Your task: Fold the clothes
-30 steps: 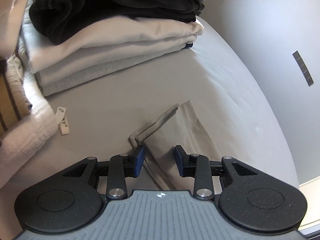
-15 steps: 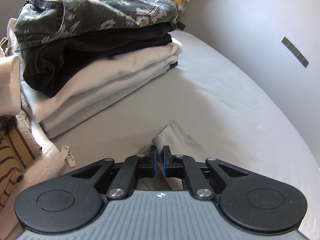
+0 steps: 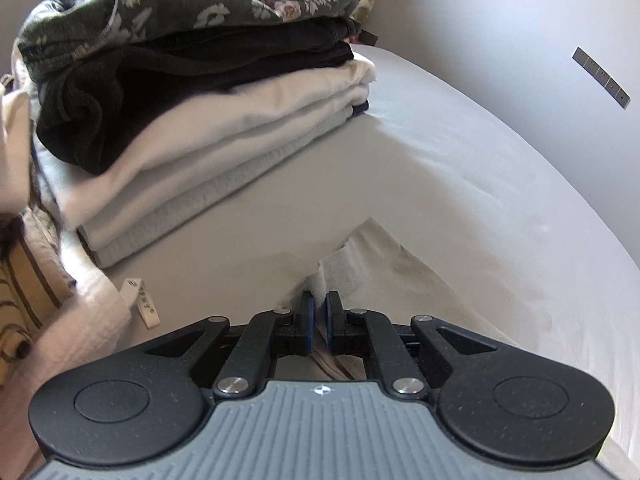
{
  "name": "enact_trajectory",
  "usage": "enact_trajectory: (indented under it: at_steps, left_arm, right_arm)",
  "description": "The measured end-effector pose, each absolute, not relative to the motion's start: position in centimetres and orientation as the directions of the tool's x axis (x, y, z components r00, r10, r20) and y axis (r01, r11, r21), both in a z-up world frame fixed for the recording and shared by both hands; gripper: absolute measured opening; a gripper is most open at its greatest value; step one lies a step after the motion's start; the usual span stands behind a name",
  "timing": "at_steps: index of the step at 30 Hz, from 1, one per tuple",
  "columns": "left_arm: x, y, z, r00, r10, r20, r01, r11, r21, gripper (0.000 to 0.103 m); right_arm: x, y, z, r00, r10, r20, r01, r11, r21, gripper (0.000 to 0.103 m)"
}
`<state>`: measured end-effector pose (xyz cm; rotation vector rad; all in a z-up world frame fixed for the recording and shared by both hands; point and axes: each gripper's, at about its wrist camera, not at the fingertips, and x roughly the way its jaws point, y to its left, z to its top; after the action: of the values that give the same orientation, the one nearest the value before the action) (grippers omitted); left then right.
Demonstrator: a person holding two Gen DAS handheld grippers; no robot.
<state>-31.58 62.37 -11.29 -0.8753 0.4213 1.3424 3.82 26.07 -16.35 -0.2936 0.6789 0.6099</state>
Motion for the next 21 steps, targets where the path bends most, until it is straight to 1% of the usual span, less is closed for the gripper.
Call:
enact_trajectory:
  at_steps: [3,7,9,10,12,14,15,16,17,18,19,20,21]
  left_arm:
    - [-31.5,62.4,-11.4,0.209,0.658,-0.723,-0.957,-0.013,-0.288,0.006]
    - [-31.4,62.6,-11.7,0.198,0.654,-0.730,-0.963,-0.009,-0.270,0.006]
    - [-31.4,62.6,-11.8,0.193,0.651,-0.734,-0.965,-0.007,-0.260,0.007]
    - [-31.4,62.6,-11.8,0.190,0.650,-0.735,-0.967,-0.006,-0.256,0.009]
    - [-31.5,62.5,-11.8,0.187,0.649,-0.737,-0.967,-0.012,-0.255,0.017]
    - [-31.8,62.2,-11.5,0.185,0.649,-0.738,-0.964,-0.028,-0.266,0.026]
    - [-32.0,61.9,-11.2,0.186,0.652,-0.735,-0.962,-0.033,-0.272,0.030]
    - [-32.2,61.7,-10.9,0.188,0.654,-0.733,-0.960,-0.037,-0.279,0.031]
    - [-32.5,61.5,-10.7,0.189,0.657,-0.730,-0.957,-0.042,-0.286,0.034]
    - [-32.7,61.2,-10.4,0.191,0.660,-0.727,-0.955,-0.047,-0.293,0.043]
    - [-33.0,61.2,-10.3,0.209,0.659,-0.723,-0.945,-0.055,-0.323,0.057]
    - [-33.4,61.2,-10.2,0.228,0.658,-0.717,-0.933,-0.063,-0.355,0.061]
    - [-33.7,61.2,-10.2,0.247,0.658,-0.712,-0.920,-0.072,-0.386,0.061]
  right_arm:
    - [3.4,24.4,-15.3,0.604,0.438,-0.666,-0.598,0.801,-0.016,0.005]
    - [4.6,24.4,-16.7,0.534,0.409,-0.740,-0.583,0.812,0.028,0.005]
    - [4.7,24.5,-16.7,0.527,0.409,-0.745,-0.583,0.812,0.033,0.005]
    - [4.7,24.6,-16.7,0.525,0.409,-0.746,-0.585,0.810,0.032,0.006]
    - [4.6,24.5,-16.6,0.520,0.416,-0.746,-0.588,0.808,0.040,0.007]
    - [4.6,24.0,-16.2,0.515,0.433,-0.740,-0.581,0.811,0.070,0.012]
    - [4.6,23.7,-15.9,0.519,0.440,-0.733,-0.573,0.815,0.083,0.017]
    - [4.5,23.4,-15.7,0.525,0.444,-0.726,-0.564,0.821,0.094,0.023]
    - [4.3,23.1,-15.4,0.536,0.445,-0.718,-0.552,0.828,0.100,0.025]
    - [4.2,22.8,-15.2,0.544,0.452,-0.707,-0.541,0.833,0.116,0.031]
    - [4.1,22.5,-15.1,0.551,0.460,-0.696,-0.533,0.836,0.130,0.035]
    - [4.0,22.5,-15.0,0.556,0.470,-0.685,-0.532,0.835,0.141,0.036]
    - [4.0,22.5,-14.9,0.561,0.479,-0.675,-0.531,0.834,0.150,0.037]
